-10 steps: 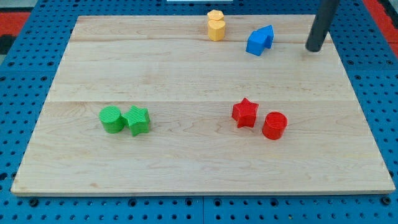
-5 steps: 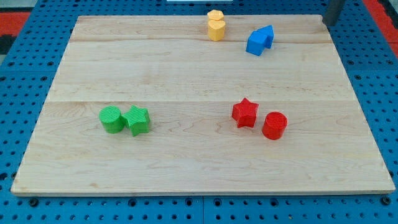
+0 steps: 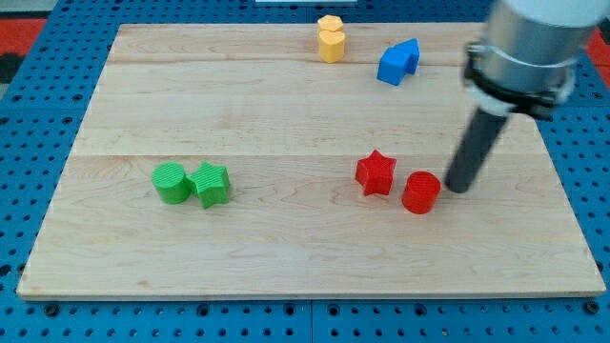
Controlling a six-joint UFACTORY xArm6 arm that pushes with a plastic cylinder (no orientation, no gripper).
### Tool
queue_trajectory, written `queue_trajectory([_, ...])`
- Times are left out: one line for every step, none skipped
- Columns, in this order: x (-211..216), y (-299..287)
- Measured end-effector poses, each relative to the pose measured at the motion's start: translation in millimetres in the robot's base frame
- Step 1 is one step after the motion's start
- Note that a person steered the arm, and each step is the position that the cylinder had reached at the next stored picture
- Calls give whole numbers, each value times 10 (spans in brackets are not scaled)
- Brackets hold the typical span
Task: Push the red circle into the red star
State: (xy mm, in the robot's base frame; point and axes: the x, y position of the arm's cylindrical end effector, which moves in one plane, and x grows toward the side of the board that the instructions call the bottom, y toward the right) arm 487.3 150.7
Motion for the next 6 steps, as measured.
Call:
queue_trajectory([277, 202])
queue_trajectory([474, 27])
queue_trajectory([426, -369])
queue_trajectory([95, -211])
queue_trajectory([-105, -422])
queue_trajectory([-84, -305])
